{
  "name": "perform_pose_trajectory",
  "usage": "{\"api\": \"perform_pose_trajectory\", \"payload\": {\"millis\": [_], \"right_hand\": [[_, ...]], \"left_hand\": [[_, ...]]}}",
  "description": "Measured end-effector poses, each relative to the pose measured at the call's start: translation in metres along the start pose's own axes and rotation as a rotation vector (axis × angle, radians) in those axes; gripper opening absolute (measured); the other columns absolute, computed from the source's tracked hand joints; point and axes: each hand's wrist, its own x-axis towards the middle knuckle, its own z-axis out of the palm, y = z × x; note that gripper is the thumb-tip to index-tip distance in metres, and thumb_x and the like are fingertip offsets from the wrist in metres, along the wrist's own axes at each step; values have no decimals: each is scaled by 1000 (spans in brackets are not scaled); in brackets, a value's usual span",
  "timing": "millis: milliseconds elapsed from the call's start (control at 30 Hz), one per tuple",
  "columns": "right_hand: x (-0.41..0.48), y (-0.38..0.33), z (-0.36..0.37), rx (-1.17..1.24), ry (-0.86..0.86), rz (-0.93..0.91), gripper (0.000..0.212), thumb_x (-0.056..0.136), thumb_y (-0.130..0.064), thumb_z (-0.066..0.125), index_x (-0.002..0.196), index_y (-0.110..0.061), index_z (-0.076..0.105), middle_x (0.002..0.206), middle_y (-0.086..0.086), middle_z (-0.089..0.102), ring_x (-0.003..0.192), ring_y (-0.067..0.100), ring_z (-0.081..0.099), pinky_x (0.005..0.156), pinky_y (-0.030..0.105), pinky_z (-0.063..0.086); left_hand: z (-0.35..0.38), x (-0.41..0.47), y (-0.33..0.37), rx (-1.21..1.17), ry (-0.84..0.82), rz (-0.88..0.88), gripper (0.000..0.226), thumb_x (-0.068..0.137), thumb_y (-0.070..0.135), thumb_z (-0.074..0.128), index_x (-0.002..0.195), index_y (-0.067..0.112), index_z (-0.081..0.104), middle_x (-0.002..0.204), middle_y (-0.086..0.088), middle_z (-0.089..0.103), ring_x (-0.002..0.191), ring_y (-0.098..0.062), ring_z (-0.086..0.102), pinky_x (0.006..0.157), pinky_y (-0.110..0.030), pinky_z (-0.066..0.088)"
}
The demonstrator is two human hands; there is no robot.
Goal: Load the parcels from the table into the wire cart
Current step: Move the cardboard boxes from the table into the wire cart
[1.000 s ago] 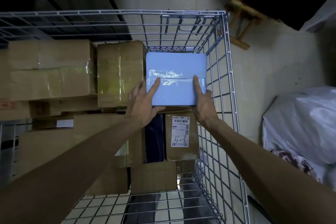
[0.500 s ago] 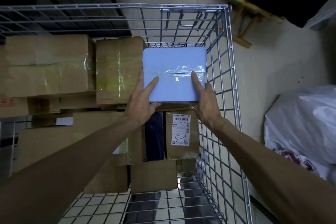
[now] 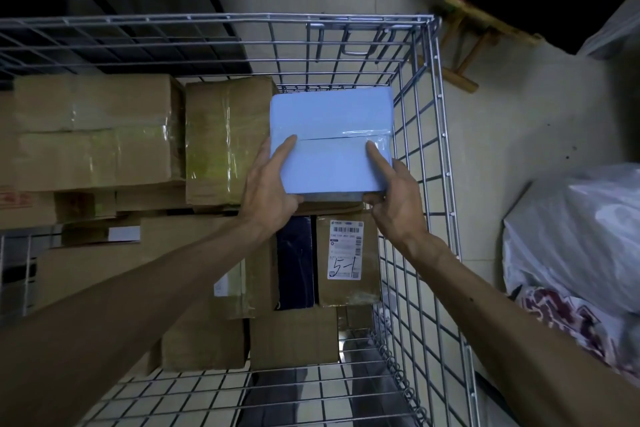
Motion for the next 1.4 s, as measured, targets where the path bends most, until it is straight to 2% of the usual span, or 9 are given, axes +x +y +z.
{"api": "perform_pose_trajectory", "payload": {"millis": [100,267,567,667,833,1000,1133,1300,1400], "right_hand": [[-1,-4,-6,-136,23,-70,75,87,20,53,150,-14,36,135,8,40,117,1,31,86,-13,25],[-5,-11,-9,-239,34,-99,76,85,17,58,149,-19,39,141,11,42,131,19,38,103,1,21],[11,-13,-3,-232,5,19,123,70,-2,84,158,-26,2,147,9,34,131,20,38,108,30,33],[12,-12,-7,-231,9,-7,118,70,-1,83,158,-24,8,146,7,38,132,22,40,110,32,36],[8,-13,-18,-116,16,-21,111,71,2,82,157,-24,16,139,-7,39,123,4,33,90,-1,27],[13,-30,-15,-121,48,-91,105,75,-1,81,156,-26,19,152,-2,37,132,8,37,111,19,32],[36,-52,-12,-194,-16,-91,110,75,-1,81,158,-19,11,144,7,42,122,12,41,102,21,36],[32,-36,-21,-181,44,-7,95,83,0,73,156,-18,16,135,5,41,105,-1,42,84,-1,29],[42,-30,-17,-282,31,-15,105,78,-1,77,157,-24,12,146,12,34,122,22,43,102,23,37]], "left_hand": [[-10,3,9,-18,0,-48,103,69,-3,86,153,24,33,158,4,23,141,-10,21,110,-4,15],[-25,15,3,-105,-34,-101,120,56,3,94,154,28,29,150,5,38,136,-18,39,112,-43,41],[-11,14,8,-238,-162,-245,122,60,-7,88,153,41,25,148,10,31,139,-19,32,115,-40,37],[-8,8,8,-202,-118,-216,116,63,-5,88,152,40,28,136,9,34,132,-15,34,115,-34,36],[-14,5,19,-200,-49,-158,112,64,-3,88,153,37,32,131,5,38,127,-13,37,112,-29,37],[-36,13,34,-218,-22,-50,98,70,-6,83,150,27,37,136,3,36,120,-9,44,98,-17,48],[-56,34,39,-9,-19,-24,102,69,9,89,152,23,32,156,-10,31,142,-28,32,118,-29,26],[-27,28,35,-146,-26,10,102,68,-2,86,152,21,33,141,-4,34,123,-12,37,83,8,32],[-15,31,25,-115,-20,-9,106,69,4,87,155,22,27,151,-5,31,132,-15,33,92,6,28]]}}
